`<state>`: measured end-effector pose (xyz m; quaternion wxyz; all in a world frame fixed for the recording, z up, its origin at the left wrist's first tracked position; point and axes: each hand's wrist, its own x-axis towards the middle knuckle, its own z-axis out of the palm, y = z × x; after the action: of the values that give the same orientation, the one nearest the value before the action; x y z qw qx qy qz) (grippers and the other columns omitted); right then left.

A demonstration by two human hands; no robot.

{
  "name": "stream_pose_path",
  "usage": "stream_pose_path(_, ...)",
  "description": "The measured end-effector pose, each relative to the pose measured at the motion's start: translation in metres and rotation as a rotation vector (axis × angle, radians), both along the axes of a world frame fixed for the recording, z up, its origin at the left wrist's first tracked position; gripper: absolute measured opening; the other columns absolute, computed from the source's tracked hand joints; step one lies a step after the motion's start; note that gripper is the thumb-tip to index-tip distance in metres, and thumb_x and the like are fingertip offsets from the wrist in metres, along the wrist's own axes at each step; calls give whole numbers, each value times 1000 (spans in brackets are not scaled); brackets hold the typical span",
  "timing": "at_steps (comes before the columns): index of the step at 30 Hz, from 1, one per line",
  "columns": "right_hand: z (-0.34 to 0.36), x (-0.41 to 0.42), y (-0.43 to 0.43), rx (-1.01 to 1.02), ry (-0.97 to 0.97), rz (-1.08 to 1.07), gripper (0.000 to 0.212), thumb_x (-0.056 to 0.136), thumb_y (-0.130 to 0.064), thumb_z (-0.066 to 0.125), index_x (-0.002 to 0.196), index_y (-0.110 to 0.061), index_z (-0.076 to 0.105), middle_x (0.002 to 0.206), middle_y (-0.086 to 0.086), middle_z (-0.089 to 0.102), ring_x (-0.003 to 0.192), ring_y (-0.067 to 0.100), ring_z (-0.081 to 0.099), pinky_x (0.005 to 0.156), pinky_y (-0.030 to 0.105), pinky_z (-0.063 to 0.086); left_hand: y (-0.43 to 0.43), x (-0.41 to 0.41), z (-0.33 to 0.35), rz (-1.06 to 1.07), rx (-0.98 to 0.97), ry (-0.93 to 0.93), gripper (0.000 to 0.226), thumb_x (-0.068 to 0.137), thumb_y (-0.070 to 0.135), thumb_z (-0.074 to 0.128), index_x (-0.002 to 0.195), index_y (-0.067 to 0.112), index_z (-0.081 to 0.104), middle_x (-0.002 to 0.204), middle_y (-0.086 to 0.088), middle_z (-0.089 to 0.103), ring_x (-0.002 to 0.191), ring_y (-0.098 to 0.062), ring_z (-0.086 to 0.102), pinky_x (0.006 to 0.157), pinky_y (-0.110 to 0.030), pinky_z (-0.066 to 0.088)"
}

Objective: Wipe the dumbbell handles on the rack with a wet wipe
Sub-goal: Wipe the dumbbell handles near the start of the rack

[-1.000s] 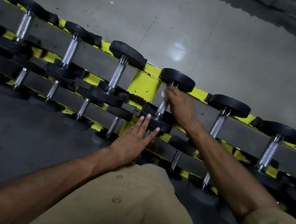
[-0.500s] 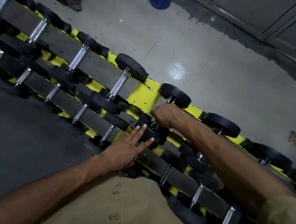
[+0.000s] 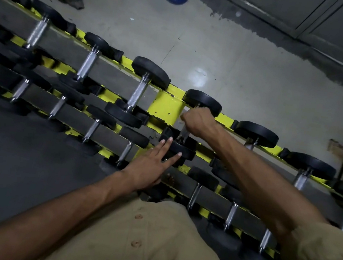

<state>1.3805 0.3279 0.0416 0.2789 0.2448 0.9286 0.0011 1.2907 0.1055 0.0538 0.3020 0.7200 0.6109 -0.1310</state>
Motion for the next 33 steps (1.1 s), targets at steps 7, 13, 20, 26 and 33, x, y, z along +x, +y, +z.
stream_pose_path(7,0,18,-23,-121,97,95,16,95,-21,60,107,-16,70,98,5,72,83,26,68,62,31,47,4,-4,-6,-70,11,1,101,101,19,62,167,24,-14,163,-28,-35,158,-44,-15,129,-53,17)
stream_pose_path(13,-23,48,-41,-80,562,-238,12,91,-15,68,103,-16,66,109,6,55,79,25,62,60,33,44,6,-12,-6,-136,15,15,104,99,20,65,167,24,-14,163,-28,-35,159,-44,-14,130,-53,17)
stream_pose_path(20,-60,56,-86,-484,1029,-1354,13,86,-12,76,92,-19,67,88,-1,70,83,13,66,72,21,53,5,-16,-12,-157,42,-24,104,97,18,63,166,21,-14,162,-31,-36,158,-46,-15,129,-52,19)
stream_pose_path(26,-79,43,-49,-669,1219,-1760,7,88,-4,72,94,-8,75,87,5,73,78,18,66,75,34,56,7,-27,-13,-205,44,-46,102,98,15,60,166,23,-15,162,-29,-37,158,-45,-18,129,-53,18)
stream_pose_path(33,-74,20,-16,-1311,1293,-2021,34,107,-16,31,114,-11,65,101,8,76,93,30,72,92,41,53,10,-41,-13,-260,58,-25,93,100,18,59,168,20,-5,162,-22,-41,159,-39,-16,130,-51,18)
